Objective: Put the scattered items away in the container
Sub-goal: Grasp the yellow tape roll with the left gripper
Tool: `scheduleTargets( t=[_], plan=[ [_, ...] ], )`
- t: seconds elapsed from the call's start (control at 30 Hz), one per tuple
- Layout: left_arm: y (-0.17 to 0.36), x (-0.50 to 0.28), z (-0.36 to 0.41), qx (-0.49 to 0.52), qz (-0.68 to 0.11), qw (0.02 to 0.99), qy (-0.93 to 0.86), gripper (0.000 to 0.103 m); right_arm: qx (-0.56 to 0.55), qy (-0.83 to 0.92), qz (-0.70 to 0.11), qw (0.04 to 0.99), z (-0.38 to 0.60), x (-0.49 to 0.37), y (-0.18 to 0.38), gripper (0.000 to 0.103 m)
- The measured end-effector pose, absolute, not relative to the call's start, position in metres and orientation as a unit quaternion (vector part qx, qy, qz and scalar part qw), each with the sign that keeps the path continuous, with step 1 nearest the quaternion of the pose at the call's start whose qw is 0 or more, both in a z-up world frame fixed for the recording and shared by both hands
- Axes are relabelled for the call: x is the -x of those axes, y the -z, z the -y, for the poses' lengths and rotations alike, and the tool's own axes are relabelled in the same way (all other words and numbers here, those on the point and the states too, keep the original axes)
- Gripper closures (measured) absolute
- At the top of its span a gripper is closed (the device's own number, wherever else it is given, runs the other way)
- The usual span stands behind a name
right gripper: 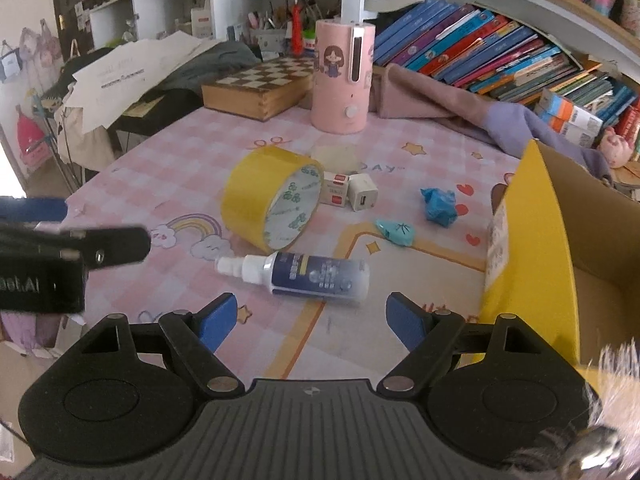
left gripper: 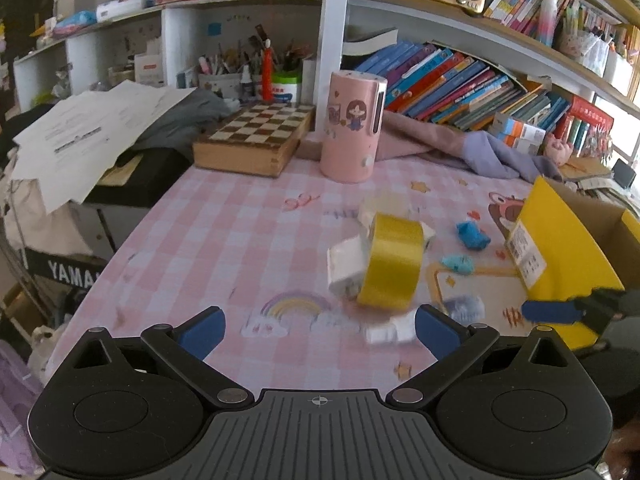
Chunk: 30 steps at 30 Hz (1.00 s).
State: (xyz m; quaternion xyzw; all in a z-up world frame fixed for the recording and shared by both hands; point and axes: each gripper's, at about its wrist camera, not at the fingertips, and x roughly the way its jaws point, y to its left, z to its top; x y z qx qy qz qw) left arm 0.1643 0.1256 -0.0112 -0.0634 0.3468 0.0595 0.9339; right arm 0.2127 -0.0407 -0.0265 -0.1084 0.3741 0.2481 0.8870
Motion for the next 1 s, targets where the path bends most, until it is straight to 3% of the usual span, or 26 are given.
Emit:
scheduleTargets(
  t=[0.17, 0.57, 0.73, 0.83, 0.9, 1.0],
  plan=[
    [0.007, -0.204, -0.123, 0.054, -0.355, 0.933, -0.019, 0.001, 0.116, -0.254, -0.394, 0.876, 0.034, -0.236, 0.036, 0.015],
    [0.025, -0.268, -0.103, 0.005, -0.390, 0.920, 0.037, 0.002, 0.201, -0.285, -0.398, 0.849, 0.009, -0.259, 0.055, 0.015],
    [0.037, -0.283, -0.100, -0.007, -0.413, 0.909, 0.053, 0.017, 0.224, -0.302, -0.389, 0.841, 0.003, -0.263, 0.059, 0.016],
    [0.042, -0.283, -0.102, -0.007, -0.421, 0.905, 0.057, 0.049, 0.238, -0.306, -0.384, 0.838, 0.001, -0.265, 0.062, 0.017],
    [0.043, -0.282, -0.106, 0.011, -0.422, 0.904, 0.069, 0.062, 0.245, -0.308, -0.381, 0.837, 0.001, -0.266, 0.063, 0.017],
    [0.040, -0.277, -0.109, 0.007, -0.414, 0.908, 0.062, 0.063, 0.248, -0.311, -0.375, 0.837, -0.001, -0.267, 0.063, 0.018]
  ],
)
